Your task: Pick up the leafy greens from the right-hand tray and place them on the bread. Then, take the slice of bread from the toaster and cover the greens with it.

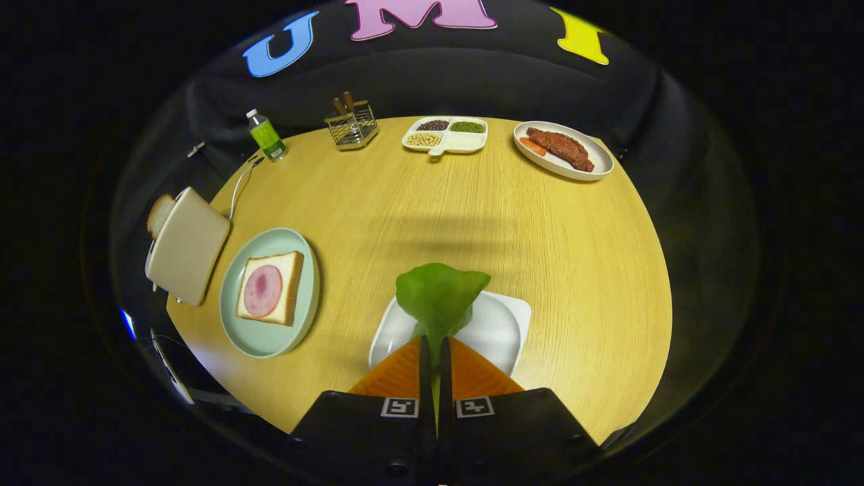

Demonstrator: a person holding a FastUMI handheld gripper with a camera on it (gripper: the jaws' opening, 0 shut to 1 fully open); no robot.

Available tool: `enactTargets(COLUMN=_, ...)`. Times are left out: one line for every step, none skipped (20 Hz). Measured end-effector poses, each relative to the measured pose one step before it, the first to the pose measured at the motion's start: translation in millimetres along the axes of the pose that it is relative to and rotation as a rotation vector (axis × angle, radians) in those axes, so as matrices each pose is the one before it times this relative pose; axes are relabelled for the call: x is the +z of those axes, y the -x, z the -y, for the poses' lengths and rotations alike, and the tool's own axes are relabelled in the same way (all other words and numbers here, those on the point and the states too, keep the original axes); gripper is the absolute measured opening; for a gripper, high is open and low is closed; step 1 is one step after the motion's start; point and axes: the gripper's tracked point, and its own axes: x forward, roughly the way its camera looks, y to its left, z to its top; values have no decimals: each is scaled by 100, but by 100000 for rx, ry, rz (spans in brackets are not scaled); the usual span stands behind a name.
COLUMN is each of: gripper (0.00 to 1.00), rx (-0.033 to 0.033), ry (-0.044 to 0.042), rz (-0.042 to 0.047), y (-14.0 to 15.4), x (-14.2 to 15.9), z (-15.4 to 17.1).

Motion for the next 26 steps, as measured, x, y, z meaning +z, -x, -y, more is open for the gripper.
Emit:
enactTargets(gripper=6, rx=-235, ry=380, rz=1600, y=903, x=556, z=-562)
enactTargets(gripper=6, rx=-416, ry=758, rz=1684, y=776, x=615, z=-569)
enactTargets(gripper=6, rx=-89, ry=923, rz=1580, y=800, x=600, z=-739)
enactTargets(gripper=6, rx=136, ry=833, rz=1401, y=572, x=587, z=-812)
enactTargets(gripper=6, rx=344, ry=704, rz=1171, y=640, x=577, z=-903)
enactTargets(gripper=5, rx=383, ry=526, rz=1065, y=501, x=622, z=-897)
enactTargets(gripper=5, rx=512, ry=495, rz=851, y=490, x=536, z=-962)
enactTargets(gripper=6, rx=708, ry=505, rz=855, y=321, x=569, z=-936)
enactTargets(gripper=5, rx=701, ry=313, rz=802, y=188, x=526, z=-894)
enactTargets(gripper=5, rx=688, ry=153, rz=613, y=213, x=456, z=-849)
enactTargets(gripper=5, rx=731, ry=386, rz=330, y=39, x=309, z=-939)
enactTargets(gripper=5, rx=721, ry=676, rz=-15, y=-54, x=247, z=-840)
enactTargets(gripper=5, rx=584, ry=848, rz=-337, y=-299, x=81, z=-766)
enactTargets(gripper=5, rx=712, ry=922, rz=-673, y=-334, x=3, z=-829)
enactTargets(gripper=5, rx=1014, ry=955, rz=-684, y=-440, x=-47, z=-926)
enactTargets(gripper=5, rx=1444, ry=945, rz=-678, y=-411, x=-32, z=-1078)
enactTargets(gripper=5, rx=1520, ry=1125, rz=-394, y=-471, x=-20, z=-1157)
enactTargets(gripper=6, rx=1224, ry=1507, rz=-277, y=-624, x=50, z=-1017)
enactTargets(gripper=5, rx=1164, ry=1674, rz=-646, y=-549, x=-118, z=-1130)
enactTargets(gripper=5, rx=1076, ry=1570, rz=-875, y=-620, x=-126, z=-1043)
enactTargets(gripper=5, rx=1086, ry=1488, rz=-937, y=-713, x=-206, z=-994)
enactTargets(gripper=5, rx=403, ry=1351, rz=-1276, y=-752, x=-121, z=-707)
enactTargets(gripper=6, rx=7, ry=960, rz=-1268, y=-733, x=-268, z=-518)
enactTargets(gripper=5, rx=549, ry=327, rz=-974, y=-651, x=-107, z=-594)
enactTargets(gripper=5, rx=847, ry=-185, rz=-713, y=-664, x=98, z=-644)
enactTargets(gripper=6, rx=941, ry=-332, rz=-521, y=-532, x=46, z=-722)
